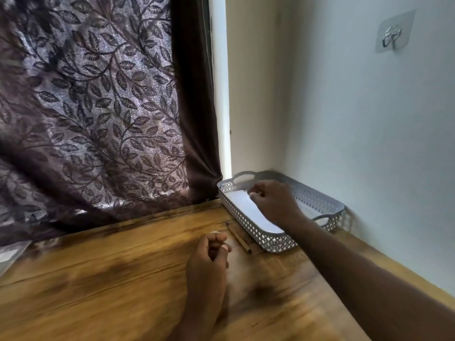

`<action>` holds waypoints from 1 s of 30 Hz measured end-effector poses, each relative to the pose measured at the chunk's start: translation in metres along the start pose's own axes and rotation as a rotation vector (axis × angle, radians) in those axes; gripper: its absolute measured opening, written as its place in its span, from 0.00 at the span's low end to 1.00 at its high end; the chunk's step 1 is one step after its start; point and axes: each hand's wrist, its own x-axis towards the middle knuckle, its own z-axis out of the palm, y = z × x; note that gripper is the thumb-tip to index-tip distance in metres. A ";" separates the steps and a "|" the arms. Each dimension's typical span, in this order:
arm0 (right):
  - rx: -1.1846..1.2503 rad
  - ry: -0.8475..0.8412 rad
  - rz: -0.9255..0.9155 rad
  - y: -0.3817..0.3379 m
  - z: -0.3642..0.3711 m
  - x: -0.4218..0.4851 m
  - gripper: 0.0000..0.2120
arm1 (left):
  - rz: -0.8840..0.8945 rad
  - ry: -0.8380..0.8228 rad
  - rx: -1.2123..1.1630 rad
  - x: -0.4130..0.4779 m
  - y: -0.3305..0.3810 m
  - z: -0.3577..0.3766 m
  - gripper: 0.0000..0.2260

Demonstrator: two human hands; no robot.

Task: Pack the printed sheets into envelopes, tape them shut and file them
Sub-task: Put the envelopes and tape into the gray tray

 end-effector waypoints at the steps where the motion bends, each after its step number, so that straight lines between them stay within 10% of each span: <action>1: 0.040 0.046 -0.046 -0.013 0.004 -0.011 0.07 | 0.017 0.042 0.059 0.002 0.000 -0.002 0.09; 21: -0.327 -0.215 -0.153 -0.009 0.094 -0.077 0.12 | 0.043 -0.069 0.905 0.050 -0.029 0.007 0.23; 30: -0.277 -0.239 -0.034 -0.002 0.088 -0.075 0.20 | 0.033 -0.042 0.601 0.045 -0.023 -0.021 0.13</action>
